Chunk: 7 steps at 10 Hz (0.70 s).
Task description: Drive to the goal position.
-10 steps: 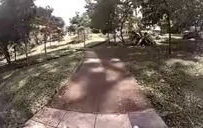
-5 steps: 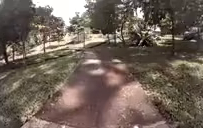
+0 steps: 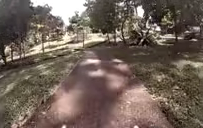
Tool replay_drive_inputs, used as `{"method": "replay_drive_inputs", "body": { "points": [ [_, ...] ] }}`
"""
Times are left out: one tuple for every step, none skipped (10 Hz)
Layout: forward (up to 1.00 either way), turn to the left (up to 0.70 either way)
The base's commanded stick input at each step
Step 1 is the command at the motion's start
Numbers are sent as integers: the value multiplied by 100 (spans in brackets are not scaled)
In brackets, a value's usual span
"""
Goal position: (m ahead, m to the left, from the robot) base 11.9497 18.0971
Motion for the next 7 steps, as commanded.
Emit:
{"method": "replay_drive_inputs", "body": {
  "points": [
    [45,0],
    [45,0],
    [45,0],
    [45,0],
    [45,0],
    [45,0],
    [45,0]
  ]
}}
